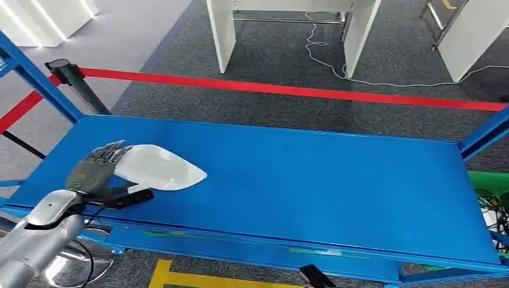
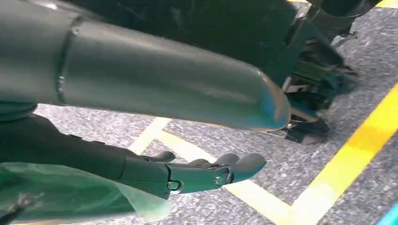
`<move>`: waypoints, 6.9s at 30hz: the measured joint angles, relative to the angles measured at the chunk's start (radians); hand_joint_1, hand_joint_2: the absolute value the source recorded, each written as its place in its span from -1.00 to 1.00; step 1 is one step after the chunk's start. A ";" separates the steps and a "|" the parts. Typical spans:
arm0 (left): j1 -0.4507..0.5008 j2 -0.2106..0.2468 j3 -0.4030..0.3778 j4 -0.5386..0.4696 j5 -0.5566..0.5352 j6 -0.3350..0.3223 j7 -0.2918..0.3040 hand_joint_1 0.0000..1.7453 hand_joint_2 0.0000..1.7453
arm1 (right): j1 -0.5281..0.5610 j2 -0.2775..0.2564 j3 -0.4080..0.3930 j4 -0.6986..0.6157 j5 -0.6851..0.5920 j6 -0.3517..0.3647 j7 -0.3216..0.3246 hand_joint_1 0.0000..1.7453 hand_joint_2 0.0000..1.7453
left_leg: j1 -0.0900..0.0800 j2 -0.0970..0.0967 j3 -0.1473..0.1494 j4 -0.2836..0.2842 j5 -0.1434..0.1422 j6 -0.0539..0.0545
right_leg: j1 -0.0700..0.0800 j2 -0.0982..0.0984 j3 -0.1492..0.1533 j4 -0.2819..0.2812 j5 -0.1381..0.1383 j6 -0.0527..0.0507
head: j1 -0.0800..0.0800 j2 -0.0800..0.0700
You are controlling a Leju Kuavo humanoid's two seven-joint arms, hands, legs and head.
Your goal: Take the parts from the cabinet and place them on the table.
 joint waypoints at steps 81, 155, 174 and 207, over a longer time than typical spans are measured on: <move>0.416 -0.248 -0.113 -0.806 0.448 0.300 -0.307 1.00 1.00 | 0.045 0.007 -0.078 -0.003 0.004 -0.028 -0.060 -1.00 -1.00 | -0.003 0.009 0.001 -0.098 0.099 0.057 | 0.002 0.003 -0.083 0.290 -0.183 0.050 | 0.018 0.000; 0.524 -0.285 -0.153 -0.924 0.612 0.296 -0.417 1.00 1.00 | 0.043 -0.007 -0.090 0.002 0.068 -0.017 -0.071 -1.00 -1.00 | -0.005 0.011 -0.084 0.115 -0.047 -0.005 | 0.004 -0.027 0.094 -0.048 -0.063 -0.002 | 0.005 0.000; 0.525 -0.276 -0.153 -0.929 0.620 0.290 -0.403 1.00 1.00 | 0.042 -0.007 -0.088 0.002 0.084 -0.010 -0.061 -1.00 -1.00 | -0.015 -0.047 0.095 -0.136 0.047 0.051 | 0.005 -0.001 -0.050 0.184 -0.092 0.046 | 0.011 0.000; 0.549 -0.395 -0.121 -0.939 0.706 0.282 -0.424 1.00 1.00 | 0.032 -0.002 -0.088 0.000 0.137 -0.048 -0.015 -1.00 -1.00 | -0.015 -0.079 0.052 -0.102 0.056 0.046 | -0.008 0.071 0.020 0.031 -0.044 0.036 | 0.004 0.000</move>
